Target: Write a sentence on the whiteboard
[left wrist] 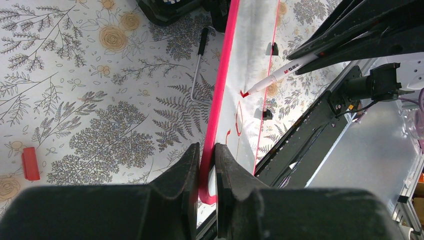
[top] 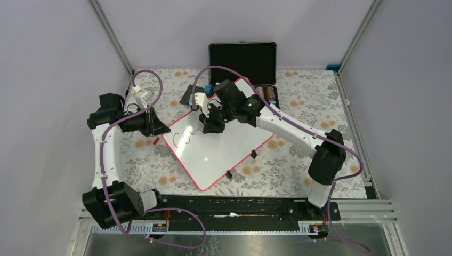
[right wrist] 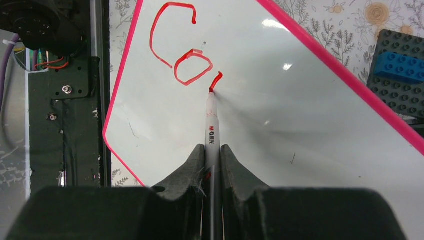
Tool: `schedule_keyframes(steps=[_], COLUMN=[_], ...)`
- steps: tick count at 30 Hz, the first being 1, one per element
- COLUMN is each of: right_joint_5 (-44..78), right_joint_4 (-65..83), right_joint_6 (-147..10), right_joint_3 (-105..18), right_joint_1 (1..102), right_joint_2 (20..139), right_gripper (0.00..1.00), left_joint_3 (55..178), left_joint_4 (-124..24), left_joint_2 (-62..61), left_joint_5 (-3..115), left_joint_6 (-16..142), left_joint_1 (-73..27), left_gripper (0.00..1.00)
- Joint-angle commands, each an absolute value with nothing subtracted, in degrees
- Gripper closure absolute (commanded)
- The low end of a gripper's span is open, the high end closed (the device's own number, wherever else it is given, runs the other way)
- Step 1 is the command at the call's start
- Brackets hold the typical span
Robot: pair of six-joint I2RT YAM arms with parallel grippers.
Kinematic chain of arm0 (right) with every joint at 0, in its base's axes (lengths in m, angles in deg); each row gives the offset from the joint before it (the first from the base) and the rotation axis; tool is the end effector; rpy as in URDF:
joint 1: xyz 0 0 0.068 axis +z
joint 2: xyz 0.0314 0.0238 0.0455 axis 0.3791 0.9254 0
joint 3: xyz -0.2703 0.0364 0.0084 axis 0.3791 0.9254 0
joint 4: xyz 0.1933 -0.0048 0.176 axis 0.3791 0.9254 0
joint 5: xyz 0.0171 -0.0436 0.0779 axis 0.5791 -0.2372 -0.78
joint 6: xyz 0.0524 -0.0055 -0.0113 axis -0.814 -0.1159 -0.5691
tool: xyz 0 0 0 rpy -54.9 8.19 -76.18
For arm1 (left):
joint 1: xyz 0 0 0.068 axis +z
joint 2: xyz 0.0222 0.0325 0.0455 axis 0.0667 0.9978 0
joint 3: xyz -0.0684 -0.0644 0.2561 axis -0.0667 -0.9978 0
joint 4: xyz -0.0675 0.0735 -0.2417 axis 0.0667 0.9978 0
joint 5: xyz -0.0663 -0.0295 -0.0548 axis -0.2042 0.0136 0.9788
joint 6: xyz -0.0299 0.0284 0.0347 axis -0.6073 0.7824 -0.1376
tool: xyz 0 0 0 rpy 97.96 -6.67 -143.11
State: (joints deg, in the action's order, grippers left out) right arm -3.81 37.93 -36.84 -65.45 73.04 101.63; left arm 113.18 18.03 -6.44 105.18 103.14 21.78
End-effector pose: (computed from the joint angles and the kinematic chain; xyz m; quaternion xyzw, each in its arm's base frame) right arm 0.2507 0.3338 0.3448 -0.6163 0.6122 0.3124 0.3844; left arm 0.2096 0.0364 0.3319 0.1772 0.8460 -0.3617 0.3495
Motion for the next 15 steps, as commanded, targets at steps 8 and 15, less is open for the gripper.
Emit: schedule_keyframes(steps=[8,15], right_joint_5=[-3.5,-1.5], right_joint_4=[38.0,38.4], right_joint_6=[-35.3,-34.3], right_joint_3=[-63.3,-65.5], right_joint_1=[73.6,73.6], right_joint_2=[99.1,99.8], right_gripper=[1.00,1.00], left_joint_3=[112.7,112.8], left_joint_4=[17.1,17.0], left_joint_2=[-6.1,-6.1], left_joint_5=[105.4,105.3], left_joint_6=[104.0,104.0], left_joint_1=[21.8,21.8], left_gripper=[1.00,1.00])
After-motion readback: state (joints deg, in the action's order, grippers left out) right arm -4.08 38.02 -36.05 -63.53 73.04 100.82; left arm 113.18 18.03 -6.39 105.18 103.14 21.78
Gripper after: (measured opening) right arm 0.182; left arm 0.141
